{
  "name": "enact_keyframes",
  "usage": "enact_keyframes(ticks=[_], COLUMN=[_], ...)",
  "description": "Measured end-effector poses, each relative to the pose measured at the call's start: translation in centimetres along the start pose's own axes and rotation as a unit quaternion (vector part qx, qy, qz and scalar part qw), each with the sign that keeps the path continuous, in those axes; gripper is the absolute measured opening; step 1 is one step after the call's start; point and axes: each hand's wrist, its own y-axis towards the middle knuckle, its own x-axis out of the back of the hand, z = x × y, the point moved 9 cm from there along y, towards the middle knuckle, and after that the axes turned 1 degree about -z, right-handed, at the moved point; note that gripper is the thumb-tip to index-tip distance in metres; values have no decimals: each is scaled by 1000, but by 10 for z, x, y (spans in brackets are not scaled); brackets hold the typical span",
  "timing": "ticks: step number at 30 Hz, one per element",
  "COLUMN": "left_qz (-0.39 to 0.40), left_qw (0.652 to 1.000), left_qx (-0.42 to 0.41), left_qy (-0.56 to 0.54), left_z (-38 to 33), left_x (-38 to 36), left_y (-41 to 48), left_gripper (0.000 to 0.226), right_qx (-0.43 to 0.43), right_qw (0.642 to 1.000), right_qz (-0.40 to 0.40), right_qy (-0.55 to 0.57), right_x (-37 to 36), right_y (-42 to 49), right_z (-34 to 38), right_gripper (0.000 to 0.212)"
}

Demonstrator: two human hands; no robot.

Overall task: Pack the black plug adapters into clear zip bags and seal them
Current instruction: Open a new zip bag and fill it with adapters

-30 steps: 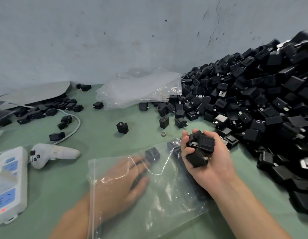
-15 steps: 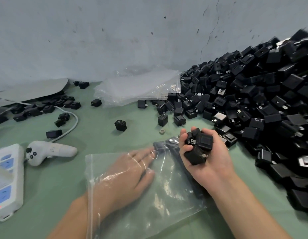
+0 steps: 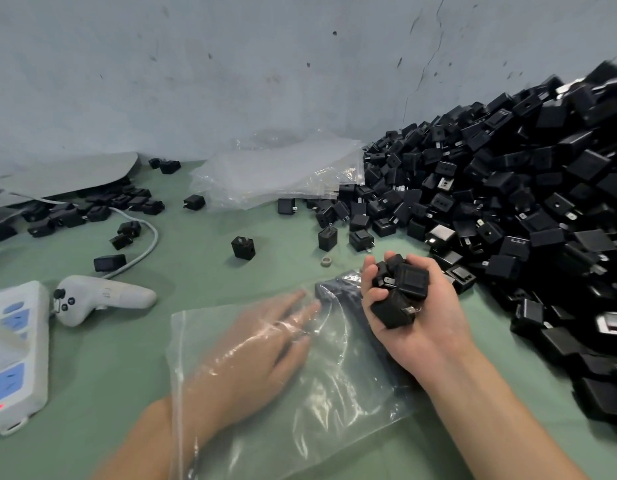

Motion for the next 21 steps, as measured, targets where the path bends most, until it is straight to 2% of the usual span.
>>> enact_keyframes(ticks=[3,5,6,7,9,11,12,14,16,17,19,21], left_qz=[-67,-141,-173,-199,-267,-352,-379,-375,-313,-270,-212,-194], left_qw=[993,977,963,947,903,859,855,868,900,919,953,968], left_qx=[14,59,122,184,266,291,267,207,139,114,80,63], left_qy=[-97,-150,-164,-175,-205,-231,-233,-250,-271,-263,-200,-146], left_z=[11,34,55,78,118,130,120,77,20,-5,-36,-46], left_x=[23,41,48,56,77,105,116,121,106,97,82,77], left_y=[-18,-40,-54,-69,-99,-115,-113,-92,-63,-51,-36,-34], left_gripper=[37,48,55,54,38,41,41,34,25,24,39,47], right_qx=[0,-3,-5,-6,-7,-6,-3,1,13,33,83,123], right_qw=[1000,1000,1000,1000,999,997,996,992,981,970,934,904], right_qz=[1,7,10,13,16,21,27,39,48,44,31,40], right_qy=[-9,-14,-20,-28,-49,-74,-86,-119,-185,-235,-346,-408], right_x=[-2,-5,-7,-9,-13,-19,-23,-31,-37,-37,-38,-43], right_y=[-2,-3,-4,-5,-6,-9,-10,-14,-18,-19,-24,-31], right_z=[0,-2,-4,-5,-9,-15,-20,-32,-46,-49,-51,-51], right_gripper=[13,13,12,12,11,8,10,19,8,16,20,17])
